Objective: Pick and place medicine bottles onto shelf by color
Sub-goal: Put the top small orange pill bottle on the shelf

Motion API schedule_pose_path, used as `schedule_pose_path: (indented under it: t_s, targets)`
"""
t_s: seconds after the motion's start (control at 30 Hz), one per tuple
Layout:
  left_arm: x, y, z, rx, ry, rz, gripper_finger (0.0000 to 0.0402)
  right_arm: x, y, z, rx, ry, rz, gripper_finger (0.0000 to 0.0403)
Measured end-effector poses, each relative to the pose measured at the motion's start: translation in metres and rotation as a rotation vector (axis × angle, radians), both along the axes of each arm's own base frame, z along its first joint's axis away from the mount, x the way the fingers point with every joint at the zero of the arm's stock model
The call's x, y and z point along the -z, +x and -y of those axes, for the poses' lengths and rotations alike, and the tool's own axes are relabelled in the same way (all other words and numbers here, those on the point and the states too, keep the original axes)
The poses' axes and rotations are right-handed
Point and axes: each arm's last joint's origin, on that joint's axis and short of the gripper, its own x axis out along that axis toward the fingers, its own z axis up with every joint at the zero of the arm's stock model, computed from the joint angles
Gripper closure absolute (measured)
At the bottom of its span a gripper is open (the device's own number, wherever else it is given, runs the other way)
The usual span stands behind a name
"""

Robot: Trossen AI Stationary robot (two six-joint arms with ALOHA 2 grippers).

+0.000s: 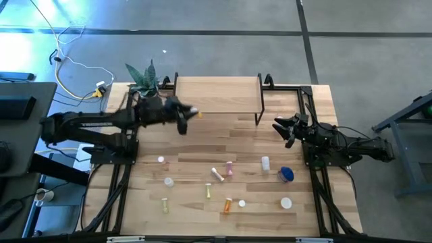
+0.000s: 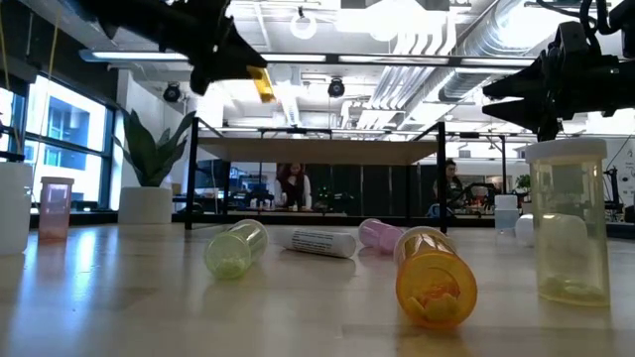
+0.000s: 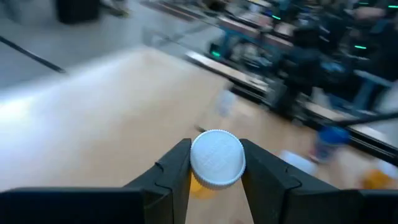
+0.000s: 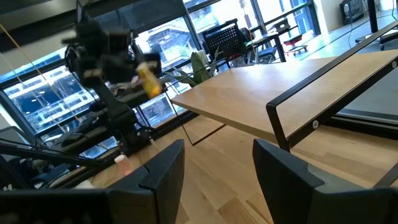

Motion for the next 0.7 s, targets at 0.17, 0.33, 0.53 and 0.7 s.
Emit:
schedule_pose_path:
  t_s: [0.17,0.33,0.53,0.7]
  targets:
    - [-0.038,-0.015,-0.031,-0.144,0.087,-0.094,0.0289,0.000,0.000,0.000,0.000,0.000,0.000,0.0221]
    - [-0.066,-0.028,-0.064,-0.282,0.085,-0.166,0.0289,0.000,0.000,0.000,0.000,0.000,0.000,0.0221]
    - [-0.075,-0.033,-0.095,-0.364,0.029,-0.228,0.0289,0.000,0.000,0.000,0.000,0.000,0.000,0.0221]
    - [-0.055,-0.019,-0.109,-0.338,-0.021,-0.287,0.0289,0.000,0.000,0.000,0.000,0.000,0.001,0.0221]
